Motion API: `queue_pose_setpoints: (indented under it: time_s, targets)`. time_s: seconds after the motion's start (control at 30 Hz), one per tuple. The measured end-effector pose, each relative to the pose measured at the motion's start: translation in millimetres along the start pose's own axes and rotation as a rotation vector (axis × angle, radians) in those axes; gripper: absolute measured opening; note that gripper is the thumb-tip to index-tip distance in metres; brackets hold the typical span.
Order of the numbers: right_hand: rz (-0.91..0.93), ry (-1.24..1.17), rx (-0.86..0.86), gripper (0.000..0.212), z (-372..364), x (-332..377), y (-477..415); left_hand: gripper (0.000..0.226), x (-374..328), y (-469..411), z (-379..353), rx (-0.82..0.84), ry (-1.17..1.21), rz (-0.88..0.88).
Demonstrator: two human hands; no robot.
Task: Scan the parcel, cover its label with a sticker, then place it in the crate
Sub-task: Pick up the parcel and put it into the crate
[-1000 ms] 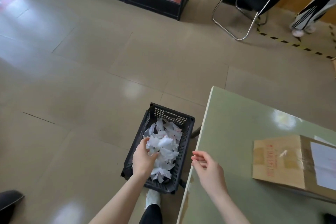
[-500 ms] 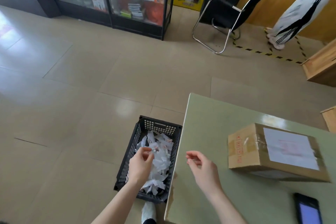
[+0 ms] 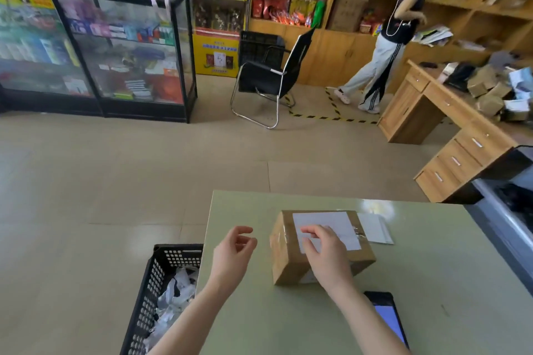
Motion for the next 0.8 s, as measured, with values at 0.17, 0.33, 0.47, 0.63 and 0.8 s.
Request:
queue_pose_setpoints:
  time_s: [0.17,0.33,0.47,0.63,0.8]
  targets:
    - [-0.071,0.17,-0.024,0.032,37.5,-61.2,-25.1,0.044,-25.5,-2.2,-56.2,0.08,-0.087,-0.033]
    - [-0.193,0.252,-0.018,0.055,56.7,-114.0,-36.2,0.071,-26.1,-2.2,-93.9,0.098,-0.151,0.026]
    - [-0.276,0.009,0.068,0.06,56.6,-134.7,-38.5,0.078,-21.8,0.6,-111.0,0.09,-0.186,0.058]
    - [-0.267,-0.11,0.09,0.062,61.7,-134.6,-33.5,0.077,-22.2,1.8,-114.7,0.054,-0.218,0.039]
    - [-0.248,-0.145,-0.033,0.058,83.7,-120.5,-16.0,0.078,-40.4,-1.3,-114.3,0.103,-0.188,-0.045]
Point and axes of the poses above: each hand's wrist, its own y-axis away from the middle knuckle, its own z-axis out of the back of the hand, x = y × z, the point moved 3 cm from there along -y, towards the middle knuckle, and after that the axes turned 6 degrees about -y, right-handed, at the moved point
